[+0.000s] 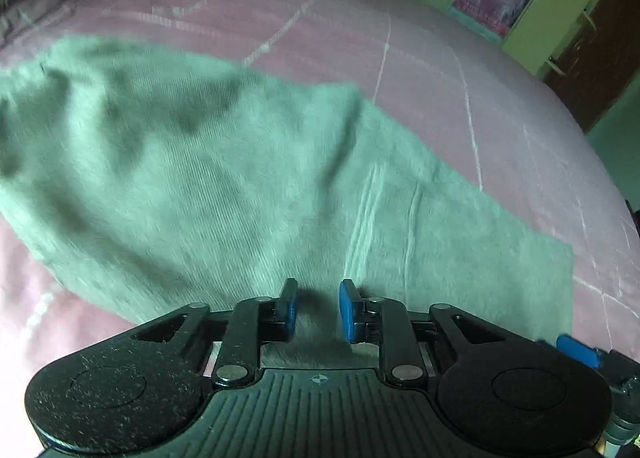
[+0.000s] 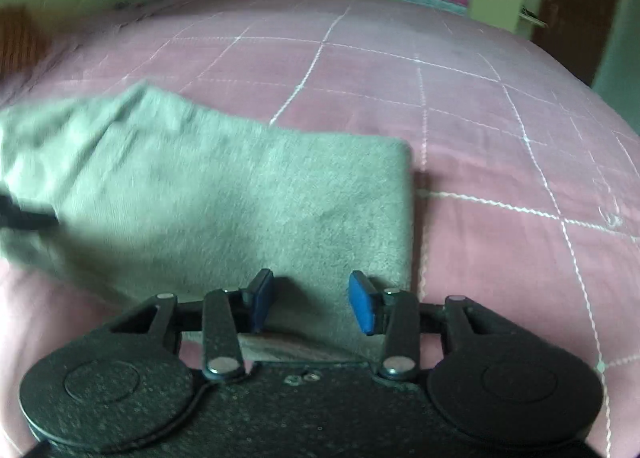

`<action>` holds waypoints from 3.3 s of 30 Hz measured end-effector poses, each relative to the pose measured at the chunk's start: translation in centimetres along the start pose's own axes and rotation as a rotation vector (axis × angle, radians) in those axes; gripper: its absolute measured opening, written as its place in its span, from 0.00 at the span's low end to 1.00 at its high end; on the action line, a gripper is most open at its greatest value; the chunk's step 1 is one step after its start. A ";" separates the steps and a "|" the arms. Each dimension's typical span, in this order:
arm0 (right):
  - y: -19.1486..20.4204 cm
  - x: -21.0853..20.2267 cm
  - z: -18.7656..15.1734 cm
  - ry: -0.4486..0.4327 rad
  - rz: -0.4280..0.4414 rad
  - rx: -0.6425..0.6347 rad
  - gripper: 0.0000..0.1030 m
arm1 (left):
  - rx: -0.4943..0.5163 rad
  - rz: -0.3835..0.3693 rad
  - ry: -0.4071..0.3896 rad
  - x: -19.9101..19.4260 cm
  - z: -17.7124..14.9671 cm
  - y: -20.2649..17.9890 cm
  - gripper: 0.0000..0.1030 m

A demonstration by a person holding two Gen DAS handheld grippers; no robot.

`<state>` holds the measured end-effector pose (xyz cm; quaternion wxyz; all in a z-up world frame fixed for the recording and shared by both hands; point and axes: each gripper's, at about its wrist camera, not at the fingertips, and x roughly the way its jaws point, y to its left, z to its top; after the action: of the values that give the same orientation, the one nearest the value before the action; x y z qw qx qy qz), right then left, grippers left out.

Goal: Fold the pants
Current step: 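Open both tools and smooth the folded sweatpants flat on the bed, then grasp the pant leg end with the left tool and lift it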

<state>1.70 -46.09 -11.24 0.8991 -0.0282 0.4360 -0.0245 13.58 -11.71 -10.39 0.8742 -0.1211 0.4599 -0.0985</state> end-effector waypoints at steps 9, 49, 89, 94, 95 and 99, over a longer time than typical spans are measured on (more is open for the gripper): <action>-0.3 -0.4 4.2 -0.061 0.006 0.034 0.42 | 0.173 -0.051 -0.018 1.4 2.0 -6.5 0.21; 3.1 0.0 0.9 0.000 -0.033 -0.043 0.49 | 0.355 -0.026 -0.008 1.5 -4.9 -8.7 0.30; 8.5 -0.4 2.7 -0.013 0.061 0.065 0.70 | 0.061 0.054 -0.012 -2.8 -0.7 2.2 0.56; 10.2 0.1 3.3 -0.007 0.107 0.061 0.69 | -0.022 0.034 -0.024 -3.7 0.0 5.4 0.56; 10.6 0.3 3.3 -0.003 0.117 0.057 0.69 | -0.031 0.060 -0.029 -3.8 0.1 5.9 0.56; 12.1 1.0 3.1 0.016 0.104 0.001 0.69 | -0.081 0.087 -0.046 -4.4 0.7 8.1 0.56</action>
<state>5.03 -33.96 -10.96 0.8956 -0.0047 0.4443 0.0219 12.15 -2.64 -9.02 0.8823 -0.1383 0.4483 -0.0389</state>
